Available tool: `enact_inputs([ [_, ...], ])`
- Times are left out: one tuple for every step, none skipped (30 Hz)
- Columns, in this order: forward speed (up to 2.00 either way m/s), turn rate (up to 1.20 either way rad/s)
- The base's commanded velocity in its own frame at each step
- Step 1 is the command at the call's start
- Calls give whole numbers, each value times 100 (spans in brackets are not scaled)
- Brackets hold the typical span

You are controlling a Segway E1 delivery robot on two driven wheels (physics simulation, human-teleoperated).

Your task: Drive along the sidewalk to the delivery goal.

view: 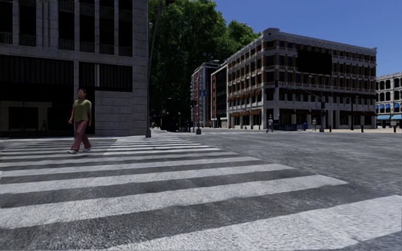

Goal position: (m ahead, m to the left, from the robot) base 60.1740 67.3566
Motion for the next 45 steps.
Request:
enact_inputs([
  [200,55],
  [200,55],
  [200,55],
  [200,55],
  [200,55],
  [200,55],
  [200,55],
  [200,55],
  [200,55],
  [200,55],
  [200,55],
  [200,55],
  [200,55],
  [200,55],
  [200,55],
  [200,55],
  [200,55],
  [200,55],
  [200,55],
  [200,55],
  [200,55],
  [200,55],
  [200,48],
  [200,34],
  [200,0],
  [200,0],
  [200,0],
  [200,0],
  [200,0],
  [200,0],
  [200,0],
  [200,0],
  [200,5],
  [200,5],
  [200,19],
  [200,35],
  [200,35],
  [200,43],
  [200,46],
  [200,47],
  [200,47],
  [200,47],
  [200,47],
  [200,47],
  [200,47],
])
